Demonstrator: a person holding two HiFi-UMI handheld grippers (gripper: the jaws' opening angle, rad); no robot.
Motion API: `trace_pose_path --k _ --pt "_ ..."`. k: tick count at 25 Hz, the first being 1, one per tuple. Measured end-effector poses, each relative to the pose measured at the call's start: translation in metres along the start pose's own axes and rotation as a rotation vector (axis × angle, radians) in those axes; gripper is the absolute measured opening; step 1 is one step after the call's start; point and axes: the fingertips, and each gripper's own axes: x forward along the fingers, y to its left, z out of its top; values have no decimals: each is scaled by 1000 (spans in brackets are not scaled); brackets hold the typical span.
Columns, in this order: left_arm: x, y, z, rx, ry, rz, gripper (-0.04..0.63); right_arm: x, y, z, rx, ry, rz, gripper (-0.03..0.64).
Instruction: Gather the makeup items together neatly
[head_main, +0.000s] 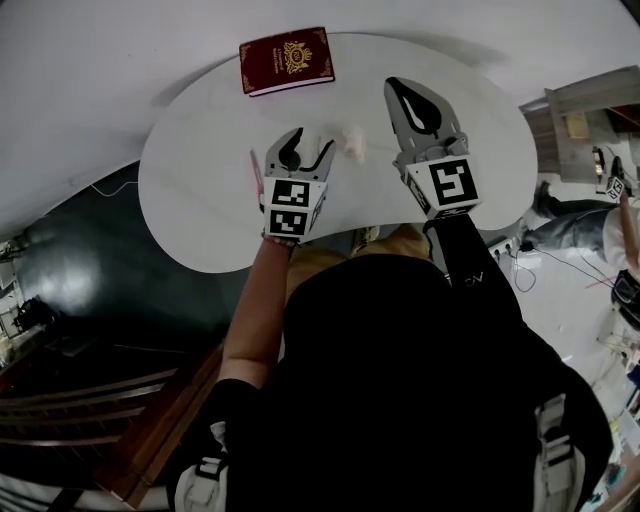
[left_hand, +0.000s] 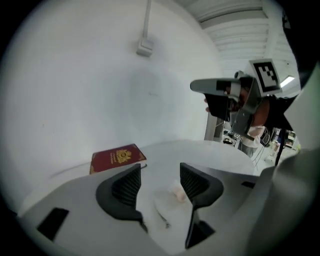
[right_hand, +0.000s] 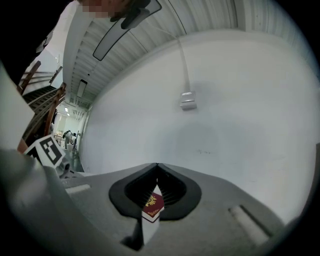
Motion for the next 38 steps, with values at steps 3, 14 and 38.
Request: trace_pose_path --k 3,14,38 --pt "-29 29 32 29 -93 47 244 3 12 5 0 -9 -1 5" --pt "-130 96 106 125 -351 103 242 26 74 45 -33 -29 -63 5" --pt "-186 135 104 36 -455 184 9 20 139 46 -82 -11 29 5"
